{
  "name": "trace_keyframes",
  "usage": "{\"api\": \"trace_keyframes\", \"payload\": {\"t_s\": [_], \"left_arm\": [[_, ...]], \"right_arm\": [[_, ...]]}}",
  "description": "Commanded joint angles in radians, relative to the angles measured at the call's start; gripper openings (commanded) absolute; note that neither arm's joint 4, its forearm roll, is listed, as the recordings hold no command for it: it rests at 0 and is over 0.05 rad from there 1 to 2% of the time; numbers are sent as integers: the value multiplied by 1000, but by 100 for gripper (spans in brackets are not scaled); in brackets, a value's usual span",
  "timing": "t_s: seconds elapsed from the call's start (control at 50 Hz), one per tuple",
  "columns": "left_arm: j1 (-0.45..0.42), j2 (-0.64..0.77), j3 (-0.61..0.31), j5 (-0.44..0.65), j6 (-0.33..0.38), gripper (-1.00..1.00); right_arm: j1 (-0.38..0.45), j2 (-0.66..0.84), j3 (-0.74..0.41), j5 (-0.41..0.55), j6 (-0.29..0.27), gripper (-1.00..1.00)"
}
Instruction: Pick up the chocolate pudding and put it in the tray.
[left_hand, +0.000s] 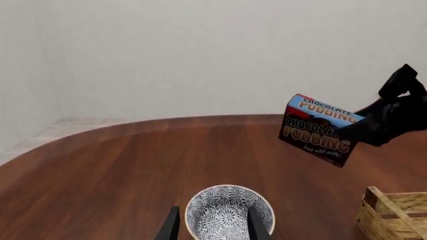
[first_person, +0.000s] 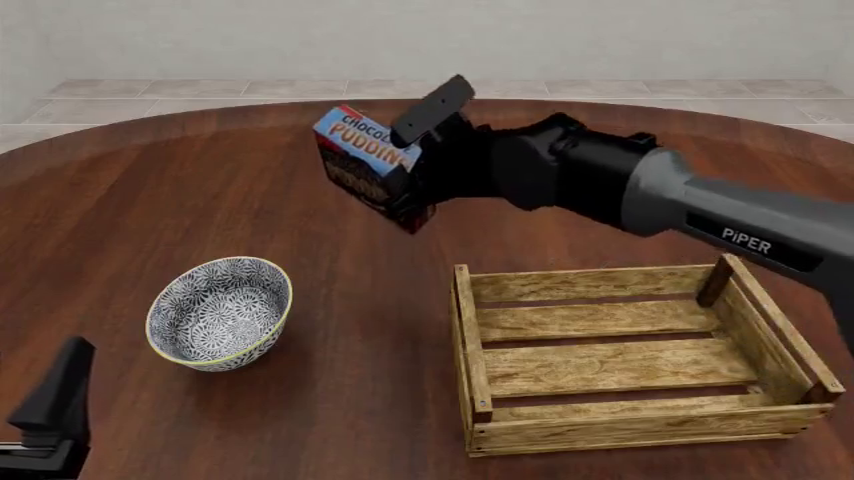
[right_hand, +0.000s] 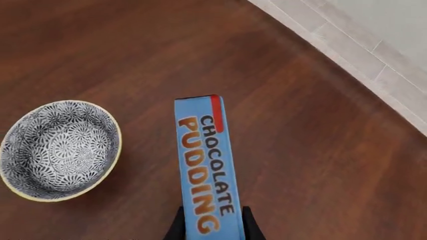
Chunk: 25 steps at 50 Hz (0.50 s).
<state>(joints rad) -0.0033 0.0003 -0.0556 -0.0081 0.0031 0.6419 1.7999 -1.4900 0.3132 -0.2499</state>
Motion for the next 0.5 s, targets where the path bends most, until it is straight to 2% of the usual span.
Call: {"api": "trace_keyframes", "payload": {"t_s": [0.02,0.16,0.3,0.36,0.5], "left_arm": [[0,0,-49,42,-4,100],[-4,0,-92,79,-8,100],[-9,0,-94,79,-12,100],[-13,0,-91,74,-12,100],[-16,0,-83,61,-18,100]], "right_arm": [[3,-75,-37,77,-7,-100],[5,-132,-59,140,-13,-100],[-8,-175,-71,182,-14,-100],[-25,-185,-74,201,-34,-100],[-34,-227,-71,225,-25,-100]]}}
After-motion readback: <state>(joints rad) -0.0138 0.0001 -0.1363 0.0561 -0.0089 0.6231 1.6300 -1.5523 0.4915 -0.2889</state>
